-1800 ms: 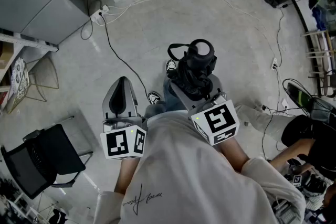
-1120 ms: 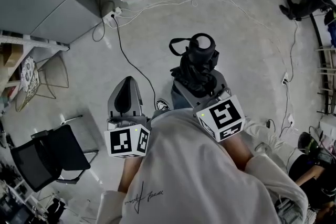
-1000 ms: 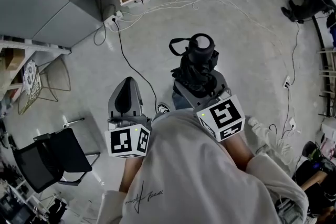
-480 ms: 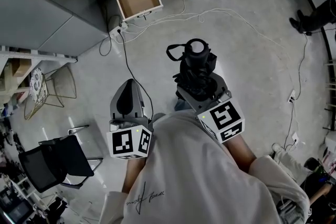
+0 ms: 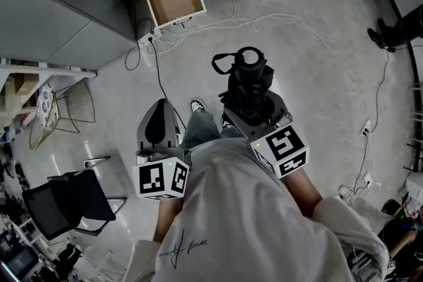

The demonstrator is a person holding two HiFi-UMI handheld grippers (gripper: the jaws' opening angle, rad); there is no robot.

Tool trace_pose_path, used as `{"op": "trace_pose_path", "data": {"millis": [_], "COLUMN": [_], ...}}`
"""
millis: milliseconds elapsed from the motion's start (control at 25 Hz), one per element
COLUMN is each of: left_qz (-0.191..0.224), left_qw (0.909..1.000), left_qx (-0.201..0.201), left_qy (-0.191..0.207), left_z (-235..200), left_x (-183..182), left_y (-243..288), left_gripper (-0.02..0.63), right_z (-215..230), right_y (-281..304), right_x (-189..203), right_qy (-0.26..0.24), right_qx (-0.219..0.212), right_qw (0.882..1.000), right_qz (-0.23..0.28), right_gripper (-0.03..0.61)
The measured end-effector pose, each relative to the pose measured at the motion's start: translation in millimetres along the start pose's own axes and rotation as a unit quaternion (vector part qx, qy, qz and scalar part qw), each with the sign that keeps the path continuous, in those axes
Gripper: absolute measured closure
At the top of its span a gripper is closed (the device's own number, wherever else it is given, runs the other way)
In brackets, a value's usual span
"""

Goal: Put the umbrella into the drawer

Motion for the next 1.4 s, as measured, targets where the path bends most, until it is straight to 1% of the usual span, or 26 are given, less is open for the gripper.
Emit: {"op": "trace_pose_path", "data": {"millis": [240, 560, 680, 800, 1000, 1120, 1280, 1400], "left_qz": [-0.002, 0.007, -0.002, -0.014, -0.011, -0.022, -0.035, -0.041], "left_qw": [1.0, 0.9998, 0.9994, 0.9989, 0.9993, 0.999, 0.9988, 0.9981], "left_qx": [0.005, 0.019, 0.031, 0.044, 0.03, 0.037, 0.027, 0.043], "left_qy": [-0.006, -0.003, 0.013, 0.014, 0.021, 0.017, 0.02, 0.012], "left_z": [-12.7, -56.6, -75.2, -94.3, -127.9, -143.4, -164.4, -179.8], "left_x": [-3.4, -39.9, -54.4, -64.8, -87.5, -92.5, -95.1, -97.8], "left_y": [25.3, 85.3, 110.9, 136.3, 168.9, 186.7, 204.4, 216.6], "left_gripper": [0.595, 0.595, 0.595, 0.595, 0.595, 0.595, 0.595, 0.595], "right_z": [12.2, 34.7, 43.1, 49.8, 59.9, 66.7, 73.1, 74.5], "right_y": [22.1, 79.5, 106.0, 132.2, 165.9, 179.4, 199.2, 214.3], "right_x": [-9.0, -51.9, -73.0, -90.1, -116.9, -130.3, -140.5, -149.5], "right_qy": [-0.001, -0.007, -0.003, 0.005, 0.023, 0.029, 0.024, 0.026], "right_qx": [-0.001, 0.001, 0.01, 0.014, 0.015, 0.018, 0.021, 0.024], "right_qw": [1.0, 1.0, 1.0, 1.0, 1.0, 0.999, 0.999, 0.999], "right_qz": [-0.01, -0.008, -0.003, -0.006, -0.009, -0.008, -0.024, -0.028], "right_gripper": [0.318, 0.318, 0.318, 0.319, 0.318, 0.319, 0.319, 0.319]}}
Point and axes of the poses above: the fingertips, and each gripper's own axes: y forward along the fingers, z to its right, x out of its underside, the point moved 6 cm from there along -y, backward along the fingers, and after that the axes turned 4 degrees about -y, right-handed, at the moved point
